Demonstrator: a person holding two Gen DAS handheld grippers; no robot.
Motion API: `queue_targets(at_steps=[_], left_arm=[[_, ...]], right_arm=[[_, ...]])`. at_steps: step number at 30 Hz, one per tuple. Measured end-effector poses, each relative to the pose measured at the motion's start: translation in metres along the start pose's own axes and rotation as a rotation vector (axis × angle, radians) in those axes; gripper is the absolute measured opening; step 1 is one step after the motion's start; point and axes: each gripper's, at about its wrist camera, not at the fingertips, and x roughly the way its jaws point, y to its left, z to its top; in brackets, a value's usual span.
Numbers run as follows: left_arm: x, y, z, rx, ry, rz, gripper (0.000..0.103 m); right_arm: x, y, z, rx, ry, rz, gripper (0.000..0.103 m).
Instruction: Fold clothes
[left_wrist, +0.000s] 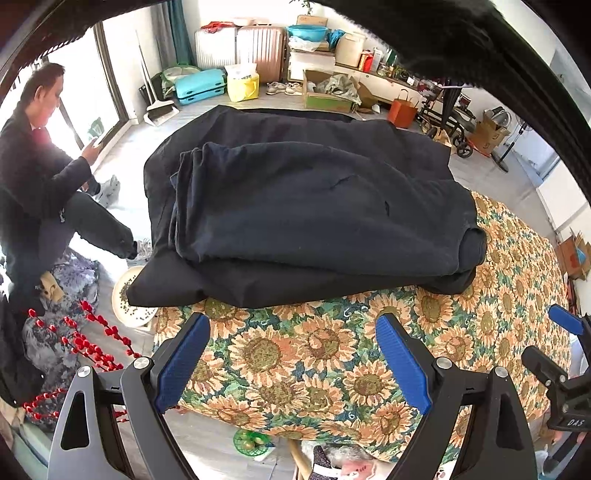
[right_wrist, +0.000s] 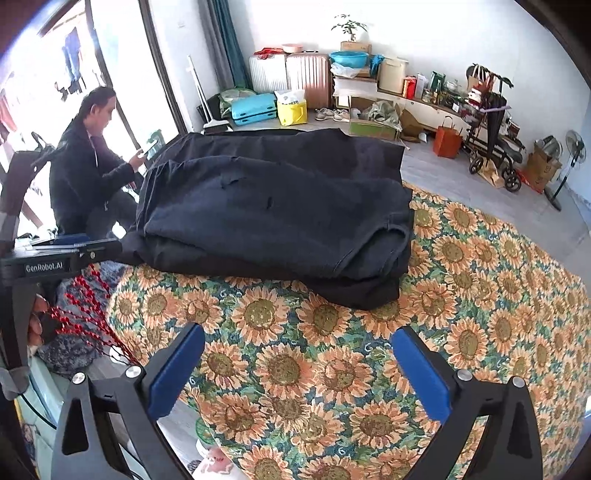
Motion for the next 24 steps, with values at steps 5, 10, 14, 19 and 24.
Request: queue_targets(at_steps=[5,10,14,19,24], left_arm=[[0.002,-0.003,0.0,0.018,0.011,0.002,0.091],[0.004,-0.004,-0.001,0.024,0.014,0.005,0.091],[0.006,-0.002,0.001,0.017,0.015,-0.003,0.091],[0.008,0.001,0.003,-0.001,0.02,-0.021,0.091],[0.012,0.005,0.004,-0.008,0.024,-0.026,0.091]], right_arm=[[0.005,0.006,0.0,-0.005,0.025,-0.03,0.103],[0.01,0.006,0.005,0.011,0.032,-0.037,0.103],[0.012,0.006,0.007,0.022,0.043,-0.045,0.103],[0.015,0.005,0.009,0.029,0.053,-0.056,0.103],[0.02,0.006,0.009,0.033,0.068,-0.064,0.103]])
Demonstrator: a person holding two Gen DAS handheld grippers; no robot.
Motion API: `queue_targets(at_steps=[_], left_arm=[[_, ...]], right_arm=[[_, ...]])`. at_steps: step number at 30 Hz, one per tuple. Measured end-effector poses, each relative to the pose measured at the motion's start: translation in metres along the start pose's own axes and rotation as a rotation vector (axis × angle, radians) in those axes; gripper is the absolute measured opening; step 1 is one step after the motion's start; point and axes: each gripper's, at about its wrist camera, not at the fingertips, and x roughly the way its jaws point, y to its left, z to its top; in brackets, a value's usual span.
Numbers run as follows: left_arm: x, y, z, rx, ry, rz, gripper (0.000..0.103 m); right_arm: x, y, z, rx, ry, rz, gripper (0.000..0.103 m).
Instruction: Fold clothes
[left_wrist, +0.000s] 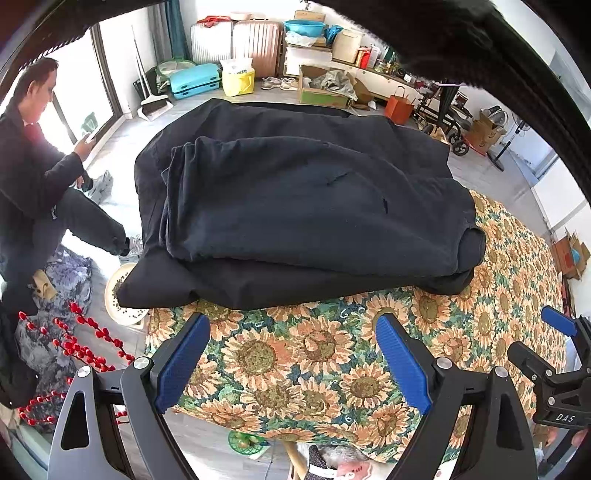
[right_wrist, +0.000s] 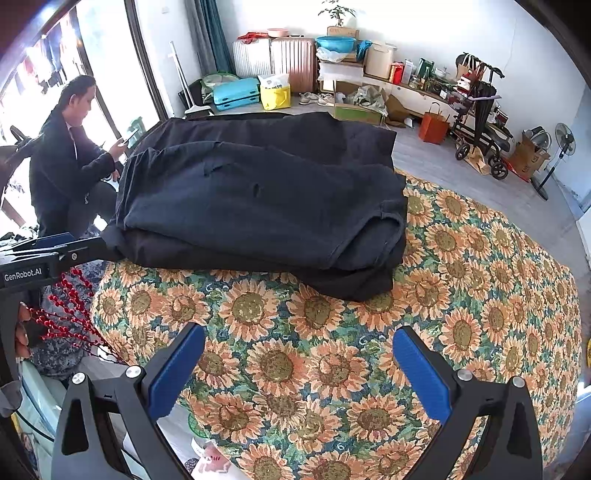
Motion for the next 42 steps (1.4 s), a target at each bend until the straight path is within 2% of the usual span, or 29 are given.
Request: queue_targets(at_steps=[15,24,29,35,42], left_arm=[[0.006,0.004,-0.001,-0.008,0.018,0.002,0.091],[0.006,0.001,0.002,-0.009,0.01,-0.009,0.091],[0.008,-0.001,0.007,-0.01,0.013,-0.026,0.091],[0.011,0.006,0.014,-0.044,0.025,-0.067,0.091],[0.01,0.012,0.024,-0.016,0.026,-0.082,0.091]], right_arm=[[0.016,-0.001,-0.002,0.049,0.075,0.019,0.103],[0.012,-0.004,0.0,0.048,0.058,0.005,0.103],[0.01,-0.007,0.003,0.066,0.084,-0.025,0.103],[0.009,-0.011,0.012,0.163,0.113,-0.016,0.103],[0.006,-0.002,0.023,0.253,0.105,-0.017,0.103]])
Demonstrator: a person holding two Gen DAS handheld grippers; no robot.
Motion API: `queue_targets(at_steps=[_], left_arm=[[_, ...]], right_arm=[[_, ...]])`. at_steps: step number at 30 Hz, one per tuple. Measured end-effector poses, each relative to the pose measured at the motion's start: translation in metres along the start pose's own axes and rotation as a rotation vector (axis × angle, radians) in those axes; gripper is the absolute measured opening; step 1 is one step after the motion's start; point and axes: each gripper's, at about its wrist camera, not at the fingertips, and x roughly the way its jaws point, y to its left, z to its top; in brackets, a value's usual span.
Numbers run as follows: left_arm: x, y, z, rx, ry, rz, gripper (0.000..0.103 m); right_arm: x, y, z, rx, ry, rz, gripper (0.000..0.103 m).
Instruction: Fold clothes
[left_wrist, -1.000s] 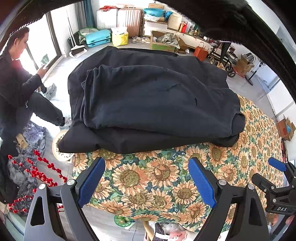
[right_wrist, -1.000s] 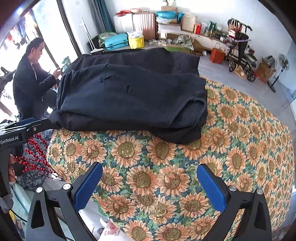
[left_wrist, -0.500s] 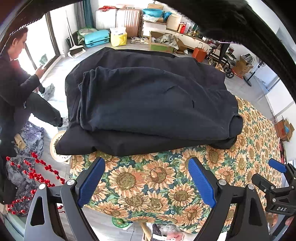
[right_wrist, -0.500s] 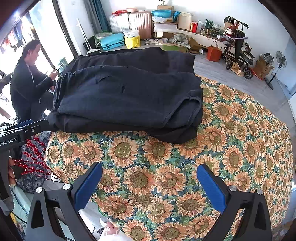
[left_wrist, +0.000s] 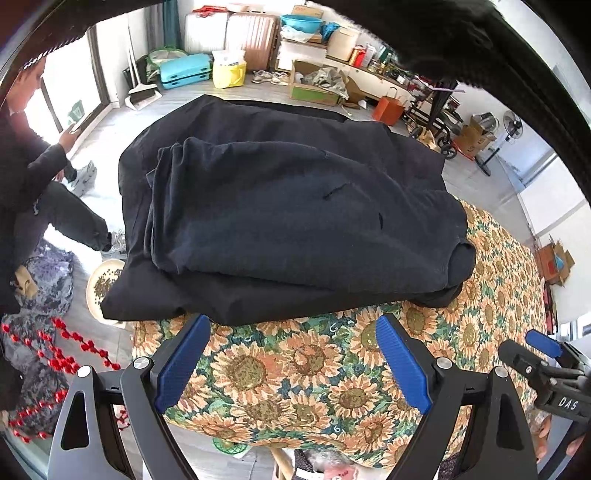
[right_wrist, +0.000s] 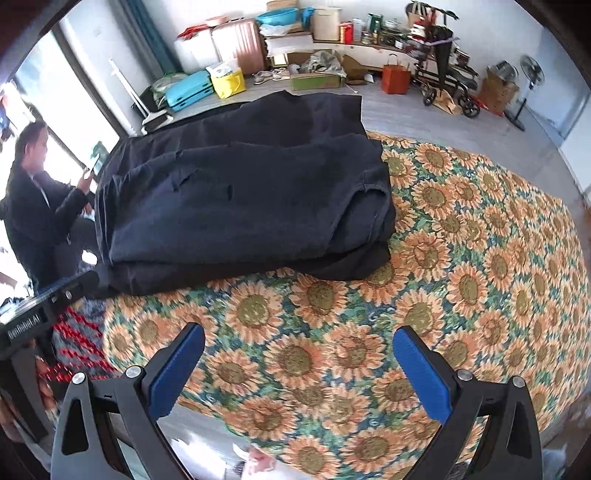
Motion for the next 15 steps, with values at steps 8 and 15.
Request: queue_targets(at_steps=[8,15], left_arm=[[-0.007,0.016,0.013,0.053,-0.037,-0.029,0.091],[0.001,0.035,0.012,0.079,-0.052,-0.021,0.091]], right_arm=[[-0.008,0.024,0.007,0.072,-0.04,-0.012,0.103],[0.001,0.044,0.006,0.121,-0.058,-0.065,0.103]])
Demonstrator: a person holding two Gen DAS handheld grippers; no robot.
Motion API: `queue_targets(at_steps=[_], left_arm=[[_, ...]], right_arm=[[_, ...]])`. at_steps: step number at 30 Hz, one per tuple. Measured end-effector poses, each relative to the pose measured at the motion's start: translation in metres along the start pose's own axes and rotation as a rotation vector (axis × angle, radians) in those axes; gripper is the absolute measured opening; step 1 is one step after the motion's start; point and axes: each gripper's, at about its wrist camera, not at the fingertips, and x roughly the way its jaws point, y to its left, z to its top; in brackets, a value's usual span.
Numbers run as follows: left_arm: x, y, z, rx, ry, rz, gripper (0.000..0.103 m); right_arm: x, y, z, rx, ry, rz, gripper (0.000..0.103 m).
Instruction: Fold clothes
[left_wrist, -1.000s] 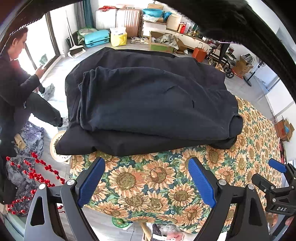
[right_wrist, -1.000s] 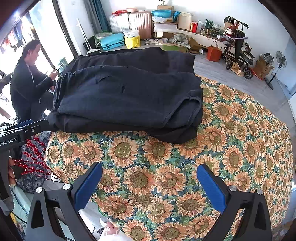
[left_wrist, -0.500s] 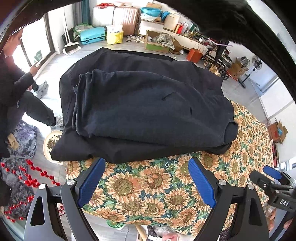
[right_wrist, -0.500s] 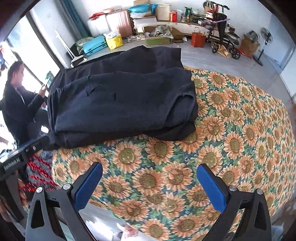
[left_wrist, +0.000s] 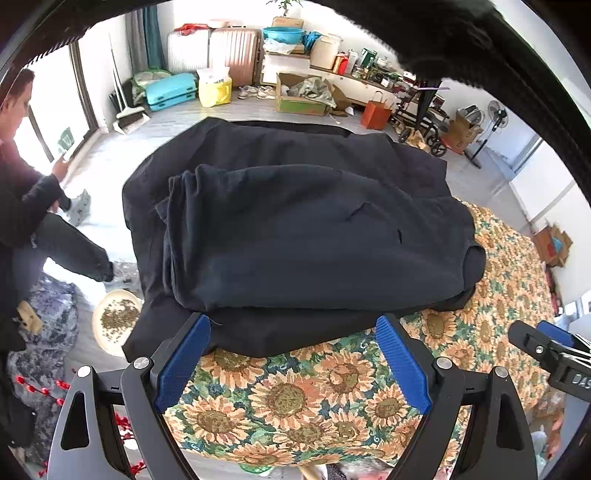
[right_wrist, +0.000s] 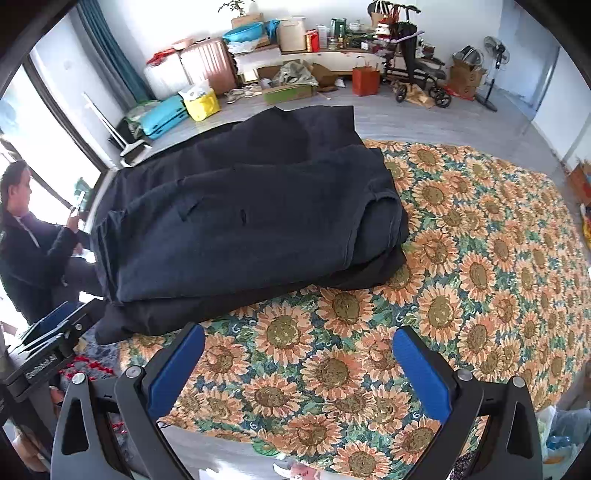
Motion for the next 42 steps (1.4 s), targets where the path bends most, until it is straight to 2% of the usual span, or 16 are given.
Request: queue_targets(at_steps=[13,20,23,36,42], left_arm=[[-0.009,-0.001,-0.015,0.071,-0.026,0.032,0.091],[-0.008,0.004,-0.024,0.066,-0.028,0.033,0.091],[-0.008,0.008,-0.027,0.06,-0.035,0.032,0.091],[0.001,0.02,-0.033,0.028,-0.012,0.04,0.091],[-0.003,0.022,-0.032,0.014,-0.03,0.04,0.091]], right_arm=[[0.001,0.02,-0.017,-0.002,-0.064,-0.001,0.103],[-0.005,0.025,-0.029,-0.015,-0.102,0.015,0.103],[-0.004,0.027,-0.035,-0.012,-0.08,0.031,0.103],[-0.004,0.041,-0.043,-0.057,-0.104,0.025,0.103],[-0.001,0.04,-0.044,-0.059,-0.099,0.028,0.103]])
